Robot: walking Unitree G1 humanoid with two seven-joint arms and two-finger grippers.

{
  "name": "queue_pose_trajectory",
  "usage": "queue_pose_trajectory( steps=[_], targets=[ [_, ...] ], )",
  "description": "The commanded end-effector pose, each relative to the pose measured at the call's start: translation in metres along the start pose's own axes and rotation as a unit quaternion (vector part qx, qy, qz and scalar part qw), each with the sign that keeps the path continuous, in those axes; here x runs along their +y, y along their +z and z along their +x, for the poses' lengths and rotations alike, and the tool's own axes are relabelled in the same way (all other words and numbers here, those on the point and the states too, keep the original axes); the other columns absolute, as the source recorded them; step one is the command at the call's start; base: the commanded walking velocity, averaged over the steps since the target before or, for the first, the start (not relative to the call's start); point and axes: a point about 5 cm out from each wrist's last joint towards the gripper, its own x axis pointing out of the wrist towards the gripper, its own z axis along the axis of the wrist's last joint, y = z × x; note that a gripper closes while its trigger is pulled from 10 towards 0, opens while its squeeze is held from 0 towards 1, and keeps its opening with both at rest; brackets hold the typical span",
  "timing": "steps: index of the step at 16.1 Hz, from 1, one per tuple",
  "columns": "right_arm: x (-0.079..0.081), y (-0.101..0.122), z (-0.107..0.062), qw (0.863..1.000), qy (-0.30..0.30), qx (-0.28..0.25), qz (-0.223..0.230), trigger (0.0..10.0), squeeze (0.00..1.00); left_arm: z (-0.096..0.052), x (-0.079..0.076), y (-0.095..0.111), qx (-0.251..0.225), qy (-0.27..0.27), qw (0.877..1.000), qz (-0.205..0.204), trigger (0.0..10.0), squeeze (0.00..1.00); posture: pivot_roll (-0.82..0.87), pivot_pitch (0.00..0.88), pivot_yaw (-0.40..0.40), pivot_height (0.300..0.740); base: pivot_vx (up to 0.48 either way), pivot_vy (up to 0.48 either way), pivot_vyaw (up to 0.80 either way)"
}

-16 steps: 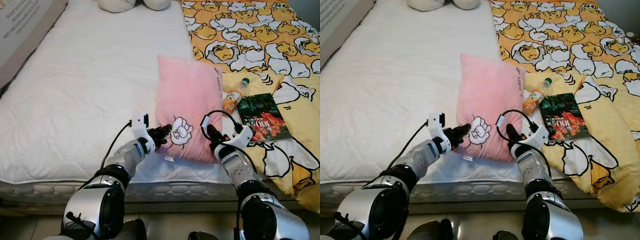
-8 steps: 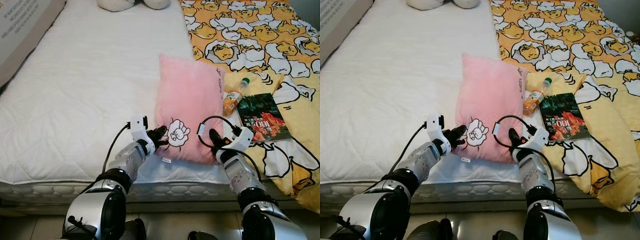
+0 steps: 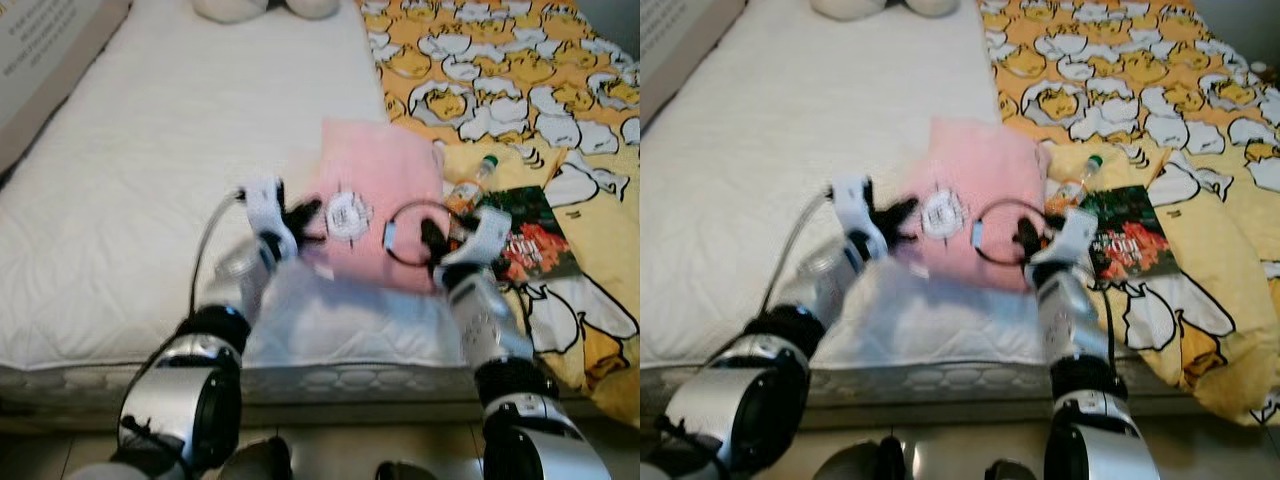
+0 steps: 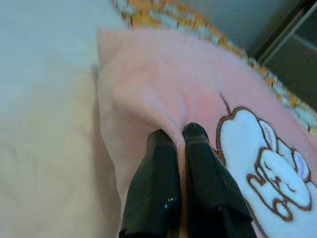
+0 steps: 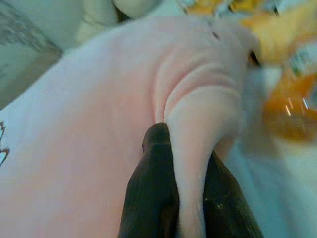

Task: Clean up the room

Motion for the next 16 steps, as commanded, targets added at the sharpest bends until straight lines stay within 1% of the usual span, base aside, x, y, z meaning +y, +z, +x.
queue_pose_trajectory(
  steps=[1,2,3,5,6,7,8,9,10,11,12,13,16],
  targets=[
    [0.001,0.024,0.001,0.999,-0.002,-0.043,-0.031,0.0,0.00,-0.004,0.009,0.023,-0.045,0.009,0.999,0.025,0.0,0.00,-0.06,0.009,0.008,0.740,0.000,0.000,0.00],
    [0.004,0.035,-0.002,0.997,0.000,-0.061,-0.037,0.0,0.00,-0.010,0.015,0.032,-0.066,0.020,0.997,0.026,0.0,0.00,-0.06,0.000,0.006,0.740,0.000,0.000,0.00],
    [0.004,0.039,-0.003,0.997,0.002,-0.068,-0.043,0.0,0.00,-0.014,0.019,0.037,-0.076,0.027,0.996,0.028,0.0,0.00,-0.06,0.000,0.004,0.740,0.000,0.000,0.00],
    [0.004,0.054,-0.009,0.994,0.004,-0.089,-0.067,0.0,0.00,-0.028,0.027,0.052,-0.107,0.052,0.993,0.026,0.0,0.00,-0.05,0.000,-0.002,0.740,0.000,0.000,0.00],
    [0.003,0.059,-0.010,0.993,0.002,-0.097,-0.072,0.0,0.00,-0.033,0.029,0.056,-0.114,0.062,0.991,0.029,0.0,0.00,-0.05,0.000,-0.003,0.740,0.000,0.000,0.00],
    [0.002,0.065,-0.011,0.991,0.001,-0.106,-0.079,0.0,0.00,-0.039,0.028,0.061,-0.125,0.072,0.988,0.047,0.0,0.00,-0.04,0.000,-0.005,0.740,0.000,0.000,0.00],
    [0.003,0.069,-0.013,0.991,-0.001,-0.110,-0.078,0.0,0.00,-0.048,0.024,0.064,-0.132,0.072,0.987,0.065,0.0,0.00,-0.03,0.000,-0.006,0.740,0.000,0.000,0.00],
    [0.003,0.069,-0.014,0.991,-0.002,-0.109,-0.076,0.0,0.00,-0.050,0.022,0.064,-0.131,0.071,0.987,0.068,0.0,0.00,-0.03,0.000,-0.012,0.740,0.000,0.000,0.00],
    [0.005,0.067,-0.016,0.991,-0.004,-0.108,-0.080,0.0,0.00,-0.054,0.022,0.060,-0.125,0.072,0.986,0.084,0.0,0.00,-0.02,0.000,-0.015,0.740,0.000,0.000,0.00],
    [0.005,0.064,-0.017,0.991,-0.006,-0.106,-0.079,0.0,0.00,-0.055,0.023,0.057,-0.119,0.077,0.986,0.086,0.0,0.00,-0.02,0.000,-0.015,0.740,0.000,0.000,0.00],
    [0.007,0.057,-0.019,0.992,-0.010,-0.098,-0.079,0.0,0.00,-0.056,0.024,0.052,-0.111,0.088,0.986,0.085,0.0,0.00,-0.02,0.000,-0.020,0.740,0.000,0.000,0.58],
    [0.007,0.055,-0.019,0.992,-0.009,-0.093,-0.080,0.0,0.00,-0.056,0.023,0.052,-0.110,0.089,0.986,0.087,0.0,0.00,-0.02,0.000,-0.020,0.740,0.000,0.000,0.57],
    [0.010,0.044,-0.021,0.994,-0.002,-0.075,-0.080,0.0,0.00,-0.056,0.020,0.042,-0.088,0.095,0.987,0.094,0.0,0.00,-0.03,0.000,-0.017,0.740,0.000,0.480,0.52]
  ],
)
